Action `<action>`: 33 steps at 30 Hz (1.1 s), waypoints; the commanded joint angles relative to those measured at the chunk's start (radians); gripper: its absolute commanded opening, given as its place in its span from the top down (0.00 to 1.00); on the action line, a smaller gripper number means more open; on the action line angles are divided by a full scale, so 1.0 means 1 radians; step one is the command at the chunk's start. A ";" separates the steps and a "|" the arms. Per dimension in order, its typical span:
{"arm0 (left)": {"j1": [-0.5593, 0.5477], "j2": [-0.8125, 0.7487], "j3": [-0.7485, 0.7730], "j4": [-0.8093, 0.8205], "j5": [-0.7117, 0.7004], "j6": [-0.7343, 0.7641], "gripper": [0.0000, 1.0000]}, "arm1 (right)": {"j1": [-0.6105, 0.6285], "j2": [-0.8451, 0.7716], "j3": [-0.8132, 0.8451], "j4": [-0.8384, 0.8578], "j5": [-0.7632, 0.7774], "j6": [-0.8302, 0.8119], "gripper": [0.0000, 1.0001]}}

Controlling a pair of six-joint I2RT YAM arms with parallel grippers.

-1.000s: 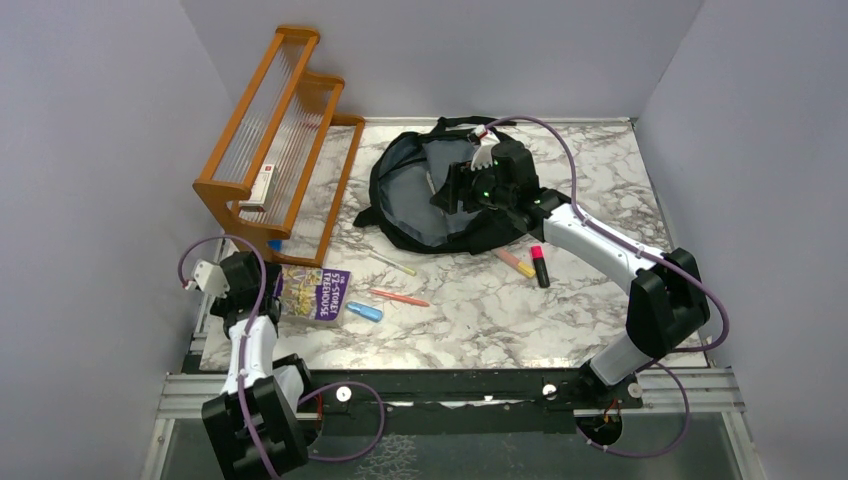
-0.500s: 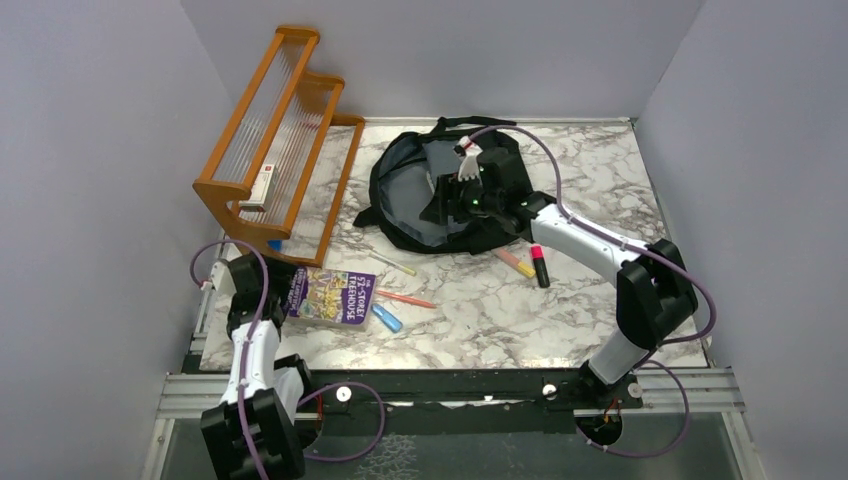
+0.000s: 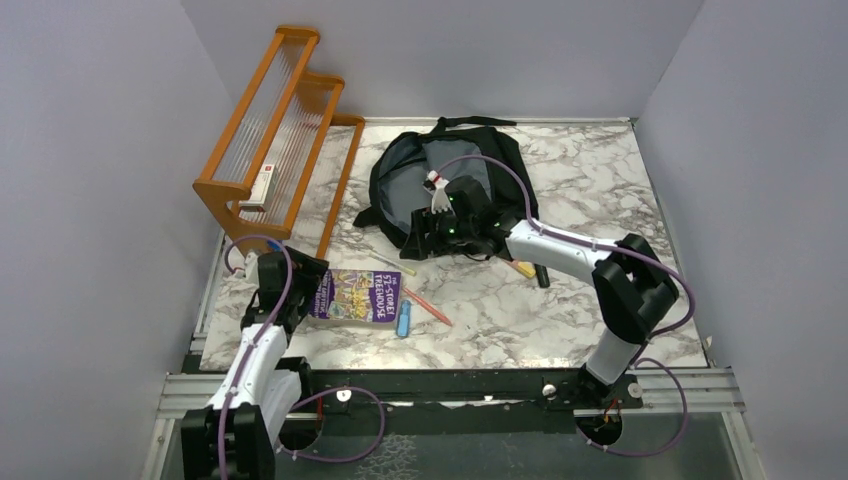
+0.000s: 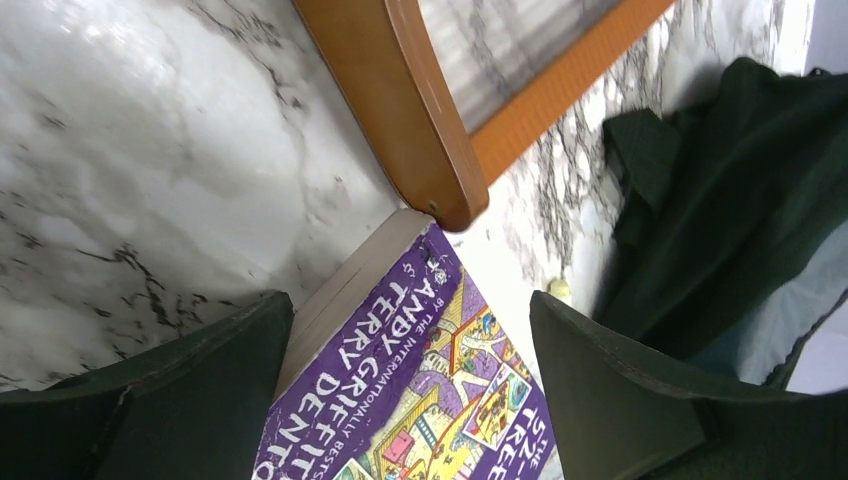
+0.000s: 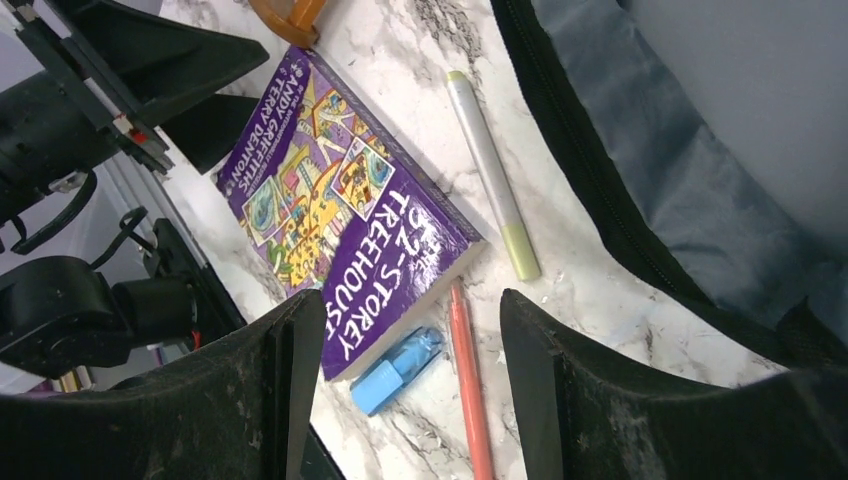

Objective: Pack the student bag
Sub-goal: Move the book to the center of the board.

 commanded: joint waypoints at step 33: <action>-0.238 -0.103 0.204 -0.636 0.053 -0.189 0.07 | 0.038 0.596 0.727 -0.393 -0.463 -0.543 0.32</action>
